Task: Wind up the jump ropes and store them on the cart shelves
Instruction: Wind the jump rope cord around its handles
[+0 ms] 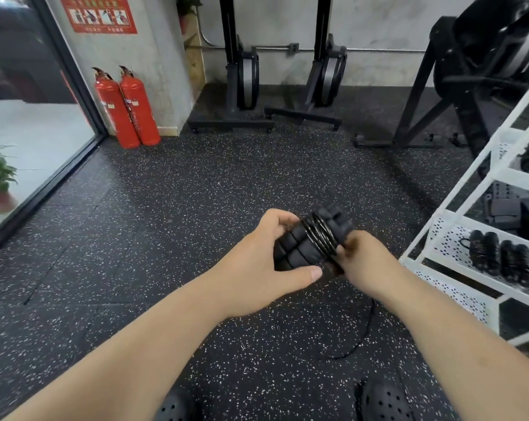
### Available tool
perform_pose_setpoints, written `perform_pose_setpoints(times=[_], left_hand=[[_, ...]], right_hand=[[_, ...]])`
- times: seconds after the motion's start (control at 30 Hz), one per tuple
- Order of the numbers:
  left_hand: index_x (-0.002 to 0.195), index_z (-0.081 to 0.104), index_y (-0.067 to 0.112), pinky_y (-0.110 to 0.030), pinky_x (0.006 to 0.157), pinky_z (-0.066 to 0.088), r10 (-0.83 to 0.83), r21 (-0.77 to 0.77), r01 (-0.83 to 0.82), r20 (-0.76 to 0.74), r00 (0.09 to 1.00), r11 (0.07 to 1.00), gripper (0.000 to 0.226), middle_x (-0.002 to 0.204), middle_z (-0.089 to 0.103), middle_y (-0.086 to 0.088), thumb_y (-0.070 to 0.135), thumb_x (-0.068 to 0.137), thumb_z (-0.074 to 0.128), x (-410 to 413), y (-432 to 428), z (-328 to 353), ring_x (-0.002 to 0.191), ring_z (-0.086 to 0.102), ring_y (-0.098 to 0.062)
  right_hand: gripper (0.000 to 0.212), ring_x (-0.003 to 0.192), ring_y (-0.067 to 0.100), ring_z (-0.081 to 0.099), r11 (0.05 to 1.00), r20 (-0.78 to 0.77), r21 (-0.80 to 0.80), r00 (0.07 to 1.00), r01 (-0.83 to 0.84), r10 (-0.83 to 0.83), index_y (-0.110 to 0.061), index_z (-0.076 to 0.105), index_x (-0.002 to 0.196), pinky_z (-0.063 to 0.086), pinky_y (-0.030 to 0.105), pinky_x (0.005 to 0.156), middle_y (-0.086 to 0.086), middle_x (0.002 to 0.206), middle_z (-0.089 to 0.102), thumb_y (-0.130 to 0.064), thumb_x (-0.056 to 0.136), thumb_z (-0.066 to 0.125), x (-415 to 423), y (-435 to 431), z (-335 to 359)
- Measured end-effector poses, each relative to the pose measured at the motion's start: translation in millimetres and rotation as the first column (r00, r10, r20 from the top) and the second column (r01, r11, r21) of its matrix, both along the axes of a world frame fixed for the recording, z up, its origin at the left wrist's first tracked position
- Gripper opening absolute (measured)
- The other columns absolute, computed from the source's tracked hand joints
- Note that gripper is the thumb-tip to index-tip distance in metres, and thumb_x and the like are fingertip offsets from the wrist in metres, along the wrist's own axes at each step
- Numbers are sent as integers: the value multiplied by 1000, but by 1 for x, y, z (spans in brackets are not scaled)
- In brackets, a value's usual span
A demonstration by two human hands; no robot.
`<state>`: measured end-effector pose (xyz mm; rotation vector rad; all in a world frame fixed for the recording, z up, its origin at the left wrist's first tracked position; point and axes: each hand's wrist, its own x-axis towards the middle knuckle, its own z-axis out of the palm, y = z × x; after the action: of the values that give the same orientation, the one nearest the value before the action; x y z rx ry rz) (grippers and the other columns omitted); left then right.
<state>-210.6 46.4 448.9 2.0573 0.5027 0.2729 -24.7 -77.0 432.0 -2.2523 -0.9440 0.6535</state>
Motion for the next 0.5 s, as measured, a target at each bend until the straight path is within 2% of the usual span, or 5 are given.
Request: perform_pose_setpoints(times=[0.1,0.2,0.33,0.43,0.5], left_hand=[[136,35,47,-47,91,60,39,-7,-39,-44,998,999,66,123,70,19,52,85,78,1,8,-5,102,72,-12],[136,37,42,-41,89,60,142,83,-136,-78,987,987,58,112,71,22,45,94,77,2,20,-13,93,70,-1],[132,40,39,-39,89,58,277,227,-244,-126,953,943,54,105,70,20,45,93,78,1,36,-22,93,67,-2],[133,47,38,-38,86,57,303,340,-236,-157,940,910,55,105,68,17,47,90,80,0,39,-24,93,66,-9],[133,51,40,-38,88,56,310,434,-212,-169,936,875,55,111,66,17,46,87,81,2,38,-26,99,64,-14]], right_hand=[[47,48,8,53,998,128,-43,990,-54,60,-19,60,67,37,29,51,-4,51,61,-30,111,48,-12,4,-2],[52,56,10,59,989,161,-62,977,-132,141,-21,62,71,37,29,56,-4,60,65,-42,113,41,-28,1,1],[33,62,4,61,964,159,-108,953,-244,259,-30,68,97,44,28,60,-6,73,69,-41,113,41,-46,-1,5],[24,65,8,62,952,343,-173,891,-251,298,-33,63,104,52,33,64,-10,75,65,-46,111,44,-56,-6,9],[23,63,6,58,946,494,-226,809,-234,318,-35,64,111,46,30,56,-13,75,60,-48,110,45,-63,-10,17]])
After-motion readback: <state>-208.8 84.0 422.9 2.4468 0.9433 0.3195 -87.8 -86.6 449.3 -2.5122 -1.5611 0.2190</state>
